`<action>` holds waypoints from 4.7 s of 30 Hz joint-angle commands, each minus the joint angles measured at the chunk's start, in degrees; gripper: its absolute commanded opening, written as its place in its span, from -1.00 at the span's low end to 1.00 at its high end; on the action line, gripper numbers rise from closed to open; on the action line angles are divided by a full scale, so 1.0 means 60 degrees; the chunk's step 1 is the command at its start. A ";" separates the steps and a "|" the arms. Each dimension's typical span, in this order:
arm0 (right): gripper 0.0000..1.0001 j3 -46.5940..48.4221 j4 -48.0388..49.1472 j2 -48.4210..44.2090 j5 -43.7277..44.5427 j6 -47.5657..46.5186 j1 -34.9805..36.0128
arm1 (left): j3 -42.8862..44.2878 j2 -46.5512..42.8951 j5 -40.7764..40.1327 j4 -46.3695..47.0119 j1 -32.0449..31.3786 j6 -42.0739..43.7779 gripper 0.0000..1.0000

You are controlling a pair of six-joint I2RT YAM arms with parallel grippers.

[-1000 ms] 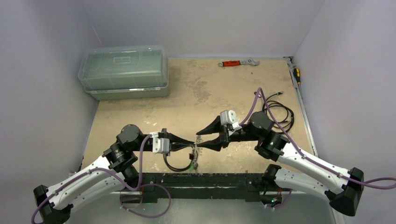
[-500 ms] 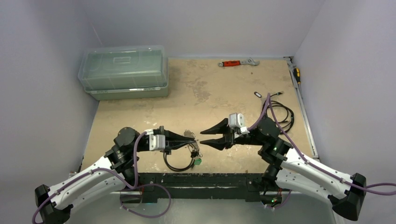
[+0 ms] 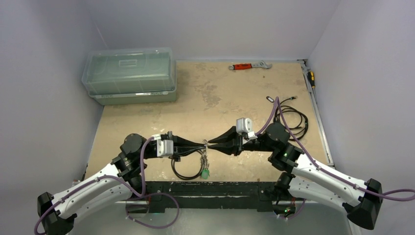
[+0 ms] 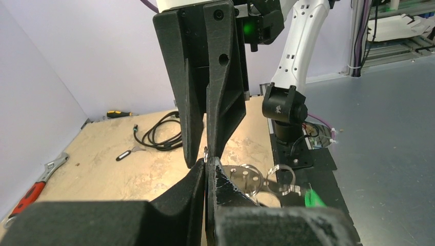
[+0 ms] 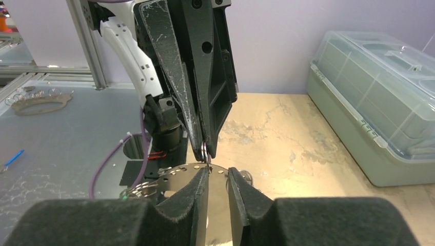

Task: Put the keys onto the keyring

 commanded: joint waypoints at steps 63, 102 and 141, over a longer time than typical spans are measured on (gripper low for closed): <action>-1.00 0.1636 -0.2319 0.1569 0.1307 -0.1264 0.0522 | 0.5074 0.2968 -0.1088 -0.8781 -0.0045 0.4229 -0.39; -0.41 0.0519 -0.0616 0.0336 0.1220 -0.0765 0.0656 | 0.1488 0.0038 -0.0831 -0.2032 -0.0048 0.1564 -1.00; -0.44 0.0970 -0.0211 0.0061 0.0583 -0.0759 0.0656 | 0.0527 -0.0214 0.0107 -0.0426 -0.0042 0.0817 -1.00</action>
